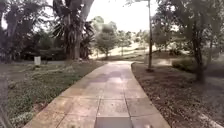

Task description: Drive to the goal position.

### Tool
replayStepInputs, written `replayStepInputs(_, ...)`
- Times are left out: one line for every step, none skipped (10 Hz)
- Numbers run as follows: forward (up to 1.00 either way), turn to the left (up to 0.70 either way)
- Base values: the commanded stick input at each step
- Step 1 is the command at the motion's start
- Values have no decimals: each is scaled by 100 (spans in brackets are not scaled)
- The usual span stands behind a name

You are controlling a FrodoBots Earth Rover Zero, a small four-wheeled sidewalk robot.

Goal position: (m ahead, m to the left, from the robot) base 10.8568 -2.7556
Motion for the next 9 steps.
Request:
replayStepInputs(100,0)
replayStepInputs(100,0)
replayStepInputs(100,0)
replayStepInputs(100,0)
replayStepInputs(100,0)
replayStepInputs(100,0)
replayStepInputs(100,0)
replayStepInputs(100,0)
replayStepInputs(100,0)
